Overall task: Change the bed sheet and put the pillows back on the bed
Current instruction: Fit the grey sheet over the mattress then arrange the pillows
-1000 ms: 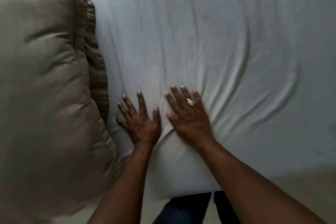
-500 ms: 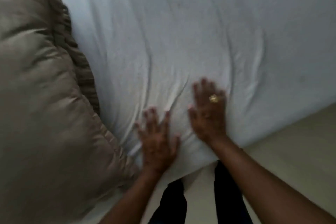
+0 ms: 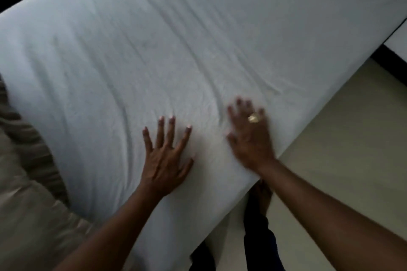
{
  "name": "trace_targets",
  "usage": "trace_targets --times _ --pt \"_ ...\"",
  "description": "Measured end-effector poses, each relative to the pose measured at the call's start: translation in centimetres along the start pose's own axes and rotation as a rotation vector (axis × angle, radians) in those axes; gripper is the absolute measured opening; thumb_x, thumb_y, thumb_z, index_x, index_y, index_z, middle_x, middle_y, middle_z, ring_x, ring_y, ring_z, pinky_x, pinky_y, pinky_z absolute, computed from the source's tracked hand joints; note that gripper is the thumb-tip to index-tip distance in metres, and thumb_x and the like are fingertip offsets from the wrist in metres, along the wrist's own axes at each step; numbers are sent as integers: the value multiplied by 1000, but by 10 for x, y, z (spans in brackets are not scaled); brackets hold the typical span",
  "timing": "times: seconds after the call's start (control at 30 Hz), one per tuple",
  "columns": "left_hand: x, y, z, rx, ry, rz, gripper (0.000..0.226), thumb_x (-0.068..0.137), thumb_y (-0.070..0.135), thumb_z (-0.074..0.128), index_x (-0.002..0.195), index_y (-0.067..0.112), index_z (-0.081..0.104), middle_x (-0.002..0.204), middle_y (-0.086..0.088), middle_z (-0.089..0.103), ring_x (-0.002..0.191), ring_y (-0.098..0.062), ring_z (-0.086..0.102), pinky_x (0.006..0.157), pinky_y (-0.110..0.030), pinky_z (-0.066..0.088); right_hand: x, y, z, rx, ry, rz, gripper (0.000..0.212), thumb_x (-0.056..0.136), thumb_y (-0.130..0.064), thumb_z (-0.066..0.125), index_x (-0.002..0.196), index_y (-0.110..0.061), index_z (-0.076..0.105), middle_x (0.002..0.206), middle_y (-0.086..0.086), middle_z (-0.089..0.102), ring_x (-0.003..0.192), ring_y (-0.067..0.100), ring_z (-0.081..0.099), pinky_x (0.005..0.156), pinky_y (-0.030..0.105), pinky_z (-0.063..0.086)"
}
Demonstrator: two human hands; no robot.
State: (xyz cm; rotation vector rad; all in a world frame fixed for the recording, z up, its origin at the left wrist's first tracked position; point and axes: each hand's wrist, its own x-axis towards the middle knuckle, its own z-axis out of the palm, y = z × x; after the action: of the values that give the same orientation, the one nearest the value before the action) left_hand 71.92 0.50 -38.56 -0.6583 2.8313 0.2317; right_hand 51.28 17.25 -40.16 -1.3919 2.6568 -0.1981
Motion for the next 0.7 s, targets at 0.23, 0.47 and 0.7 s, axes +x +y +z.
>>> trace_targets --times 0.23,0.47,0.7 --pt "53 9 11 -27 -43 16 69 98 65 21 159 43 -3 168 -6 -16 153 -38 -18 116 -73 2 33 80 -1 35 -9 -249 64 102 -54 42 159 -27 29 168 3 23 155 24 18 124 52 18" --pt "155 61 -7 -90 -67 -61 65 97 67 13 156 49 -9 168 -3 -16 152 -42 -19 115 -73 1 96 155 -22 -1 86 258 68 99 -49 33 160 -21 27 168 9 19 155 32 18 121 61 16" --pt "251 102 -37 -108 -83 -156 61 99 68 19 150 60 -15 167 2 -22 150 -42 -24 108 -82 3 113 207 -23 -7 -64 -453 65 103 -57 35 161 -32 22 169 -2 19 157 20 12 124 52 14"
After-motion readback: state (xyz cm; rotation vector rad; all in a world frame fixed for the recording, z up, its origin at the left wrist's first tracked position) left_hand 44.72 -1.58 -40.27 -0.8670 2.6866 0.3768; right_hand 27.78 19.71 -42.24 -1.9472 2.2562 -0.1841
